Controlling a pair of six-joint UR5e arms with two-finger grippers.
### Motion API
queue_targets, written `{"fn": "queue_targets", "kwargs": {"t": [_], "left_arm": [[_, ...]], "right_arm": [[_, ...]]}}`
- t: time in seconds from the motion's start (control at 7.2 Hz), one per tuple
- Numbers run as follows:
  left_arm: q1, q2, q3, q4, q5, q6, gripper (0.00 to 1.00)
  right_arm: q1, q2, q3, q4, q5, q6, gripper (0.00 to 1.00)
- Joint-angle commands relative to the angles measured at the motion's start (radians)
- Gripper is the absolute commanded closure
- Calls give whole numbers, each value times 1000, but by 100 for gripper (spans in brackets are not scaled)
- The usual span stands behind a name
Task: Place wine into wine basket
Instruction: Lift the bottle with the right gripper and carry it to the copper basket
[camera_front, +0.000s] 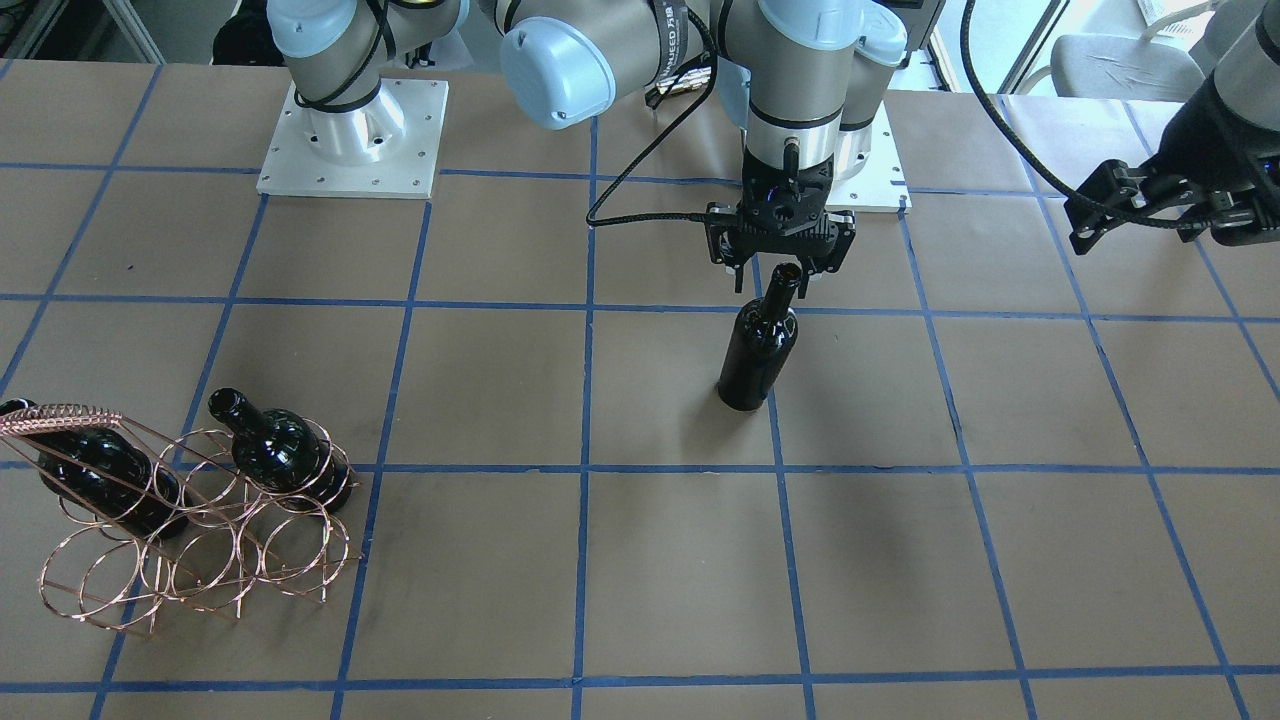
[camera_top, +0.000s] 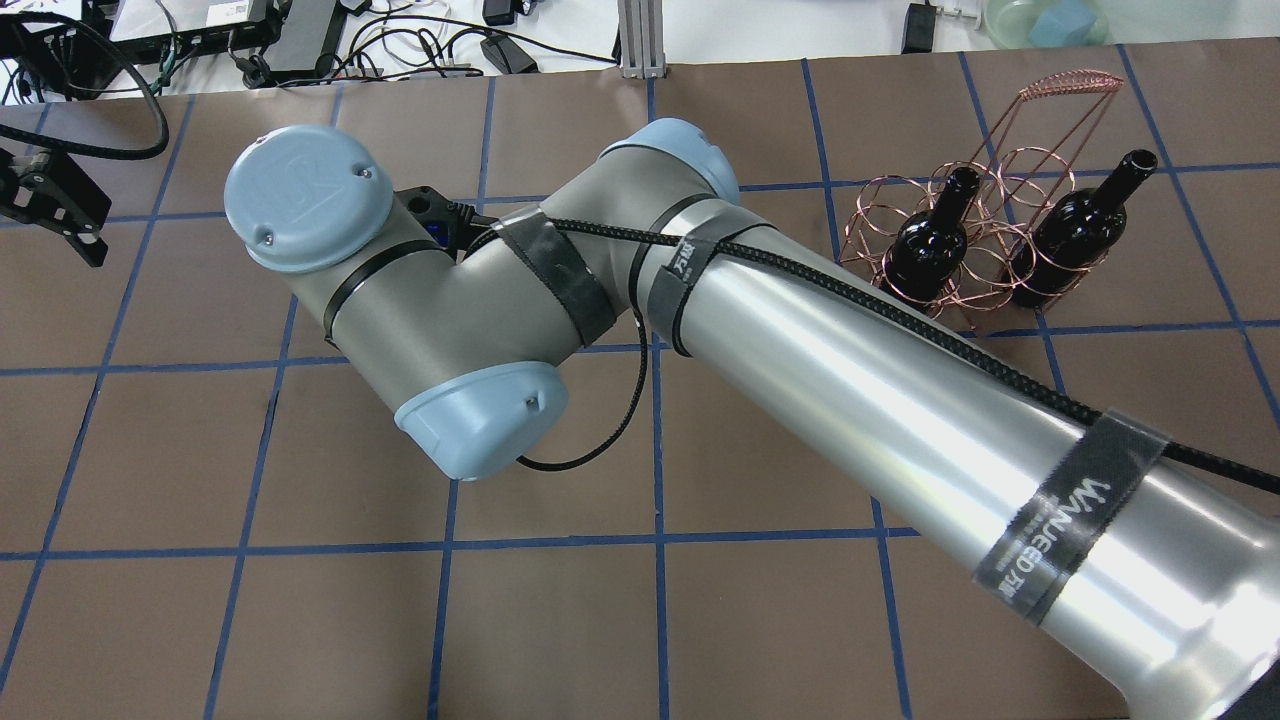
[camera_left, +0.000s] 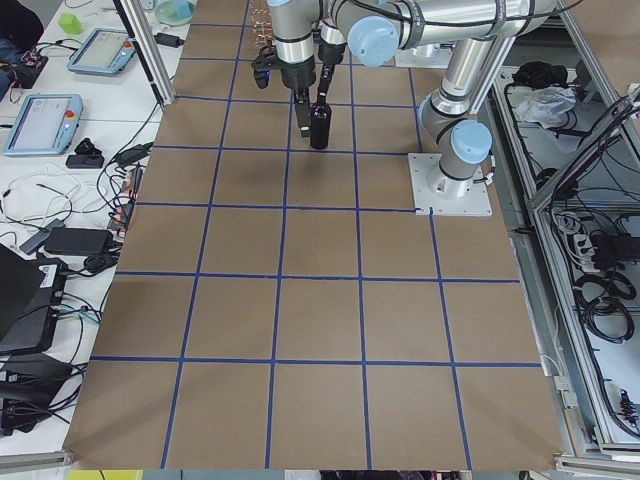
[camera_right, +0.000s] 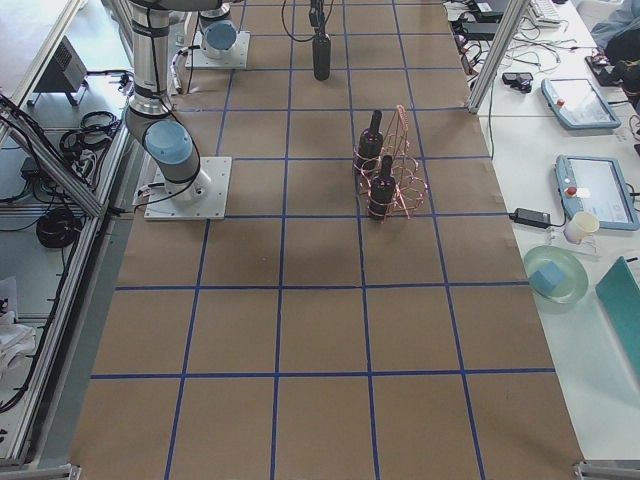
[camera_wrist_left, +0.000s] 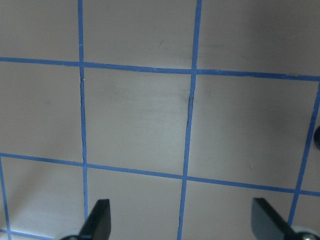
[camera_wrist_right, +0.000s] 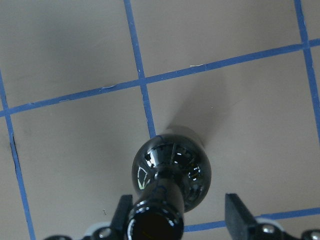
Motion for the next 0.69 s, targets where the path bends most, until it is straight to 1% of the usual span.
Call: {"fn": "queue_targets", "kwargs": {"t": [0.0,0.14,0.28,0.42,0.56], "left_arm": [[0,0,0,-17,1,0,0],[-2,0,0,-22,2,0,0],[-3,0,1,-22,-4,0,0],[-2,2,1,-23,2,0,0],[-3,2,1,-23,-1,0,0]], "right_arm": [[0,-1,-1,-3,1,0,74],[0,1,-1,-5,1,0,78],[0,-1,-1,-5,3,0,79],[0,1,-1,-21,3,0,82],[-2,-6,-1,-21,1,-4,89]]}}
